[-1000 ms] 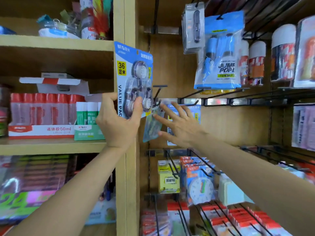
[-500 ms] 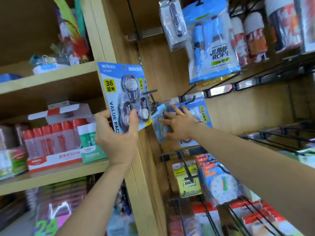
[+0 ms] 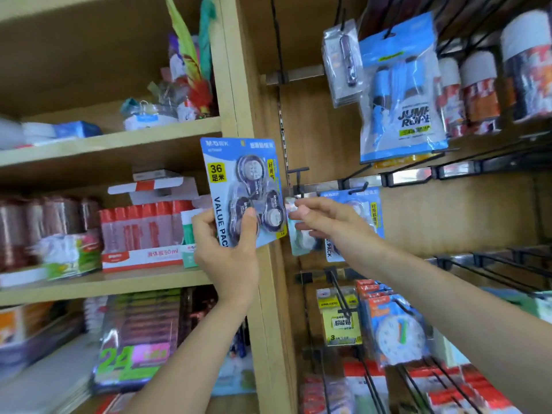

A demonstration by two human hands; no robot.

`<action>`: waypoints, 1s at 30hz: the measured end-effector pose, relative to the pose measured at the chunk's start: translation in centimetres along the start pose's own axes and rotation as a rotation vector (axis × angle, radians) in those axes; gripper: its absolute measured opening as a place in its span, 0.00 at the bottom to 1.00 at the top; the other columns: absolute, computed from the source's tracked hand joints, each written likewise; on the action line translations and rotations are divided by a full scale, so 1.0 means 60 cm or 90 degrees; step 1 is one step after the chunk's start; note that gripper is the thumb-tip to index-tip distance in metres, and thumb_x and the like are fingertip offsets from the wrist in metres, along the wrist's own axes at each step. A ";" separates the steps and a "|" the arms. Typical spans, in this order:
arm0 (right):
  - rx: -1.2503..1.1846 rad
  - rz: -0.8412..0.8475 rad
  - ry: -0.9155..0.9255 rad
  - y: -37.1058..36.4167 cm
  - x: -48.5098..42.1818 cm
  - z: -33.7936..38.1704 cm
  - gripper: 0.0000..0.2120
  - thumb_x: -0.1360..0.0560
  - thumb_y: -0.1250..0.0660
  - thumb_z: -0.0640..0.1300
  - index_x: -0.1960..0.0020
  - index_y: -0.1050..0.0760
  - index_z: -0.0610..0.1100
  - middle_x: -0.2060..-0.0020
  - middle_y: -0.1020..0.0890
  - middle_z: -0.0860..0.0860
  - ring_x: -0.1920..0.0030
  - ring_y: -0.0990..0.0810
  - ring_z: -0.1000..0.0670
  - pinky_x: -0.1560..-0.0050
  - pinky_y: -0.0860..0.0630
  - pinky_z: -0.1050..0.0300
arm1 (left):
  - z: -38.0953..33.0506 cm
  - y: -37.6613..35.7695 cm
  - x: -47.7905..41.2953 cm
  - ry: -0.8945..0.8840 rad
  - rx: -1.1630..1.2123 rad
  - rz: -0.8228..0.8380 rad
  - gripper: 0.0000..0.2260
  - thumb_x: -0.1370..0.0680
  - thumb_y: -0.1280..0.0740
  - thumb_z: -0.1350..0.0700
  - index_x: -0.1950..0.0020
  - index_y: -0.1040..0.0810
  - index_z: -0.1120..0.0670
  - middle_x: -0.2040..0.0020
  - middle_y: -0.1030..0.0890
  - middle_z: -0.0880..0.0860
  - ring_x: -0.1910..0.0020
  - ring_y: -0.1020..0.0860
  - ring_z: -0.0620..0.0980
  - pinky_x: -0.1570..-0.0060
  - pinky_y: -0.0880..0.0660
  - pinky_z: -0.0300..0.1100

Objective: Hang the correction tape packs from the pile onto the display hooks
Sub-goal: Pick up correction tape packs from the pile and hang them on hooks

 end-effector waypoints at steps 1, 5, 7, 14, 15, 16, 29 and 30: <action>-0.014 0.010 -0.011 -0.007 0.003 0.002 0.12 0.22 0.32 0.49 0.40 0.23 0.49 0.44 0.16 0.47 0.42 0.18 0.48 0.44 0.23 0.55 | -0.003 0.011 0.005 0.024 0.005 -0.012 0.13 0.27 0.23 0.61 0.53 0.28 0.56 0.62 0.23 0.44 0.66 0.25 0.35 0.62 0.30 0.28; -0.026 0.036 -0.037 -0.037 0.020 -0.008 0.25 0.28 0.26 0.52 0.34 0.25 0.47 0.47 0.16 0.50 0.45 0.17 0.50 0.36 0.25 0.47 | -0.008 0.062 0.028 0.097 0.043 -0.018 0.13 0.28 0.23 0.56 0.55 0.28 0.50 0.62 0.23 0.45 0.65 0.25 0.39 0.60 0.27 0.35; -0.007 0.032 -0.049 -0.046 0.028 -0.017 0.28 0.31 0.23 0.53 0.34 0.26 0.47 0.46 0.16 0.51 0.46 0.17 0.51 0.36 0.25 0.45 | -0.008 0.081 0.042 0.122 0.070 0.001 0.12 0.28 0.24 0.55 0.55 0.27 0.49 0.63 0.22 0.42 0.65 0.26 0.40 0.61 0.27 0.35; -0.139 0.057 -0.051 -0.047 0.071 -0.039 0.18 0.26 0.28 0.36 0.37 0.23 0.39 0.44 0.16 0.39 0.44 0.17 0.40 0.44 0.21 0.43 | 0.008 0.108 0.080 0.180 0.050 0.194 0.10 0.27 0.23 0.59 0.55 0.24 0.53 0.63 0.19 0.45 0.65 0.23 0.41 0.61 0.24 0.38; -0.138 0.047 -0.047 -0.039 0.077 -0.046 0.18 0.26 0.27 0.36 0.37 0.23 0.39 0.44 0.16 0.39 0.44 0.17 0.39 0.42 0.22 0.42 | 0.010 0.112 0.082 0.165 0.023 0.230 0.10 0.27 0.23 0.58 0.54 0.23 0.53 0.62 0.18 0.45 0.64 0.22 0.43 0.61 0.24 0.39; -0.137 0.034 -0.044 -0.030 0.083 -0.052 0.19 0.27 0.27 0.37 0.37 0.23 0.39 0.44 0.16 0.39 0.44 0.17 0.39 0.42 0.22 0.42 | 0.013 0.115 0.081 0.135 -0.010 0.264 0.10 0.26 0.23 0.54 0.52 0.22 0.53 0.60 0.17 0.46 0.61 0.20 0.43 0.59 0.23 0.40; -0.044 -0.206 0.006 0.135 0.099 -0.091 0.18 0.25 0.29 0.36 0.36 0.25 0.39 0.46 0.16 0.38 0.47 0.17 0.39 0.41 0.22 0.35 | 0.045 -0.007 0.013 -0.380 -0.459 0.365 0.27 0.24 0.34 0.45 0.26 0.28 0.52 0.21 0.36 0.55 0.21 0.40 0.55 0.24 0.42 0.54; -0.046 -0.220 0.008 0.143 0.095 -0.094 0.19 0.25 0.29 0.36 0.36 0.26 0.39 0.46 0.16 0.38 0.46 0.17 0.39 0.41 0.23 0.34 | 0.050 -0.015 0.014 -0.378 -0.492 0.366 0.29 0.24 0.35 0.45 0.24 0.31 0.52 0.19 0.40 0.56 0.20 0.44 0.55 0.23 0.44 0.55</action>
Point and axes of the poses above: each hand's wrist, its own x-axis away from the middle knuckle, its own y-axis out of the back of the hand, z = x × y, the point moved 2 cm from there along -x, towards the middle knuckle
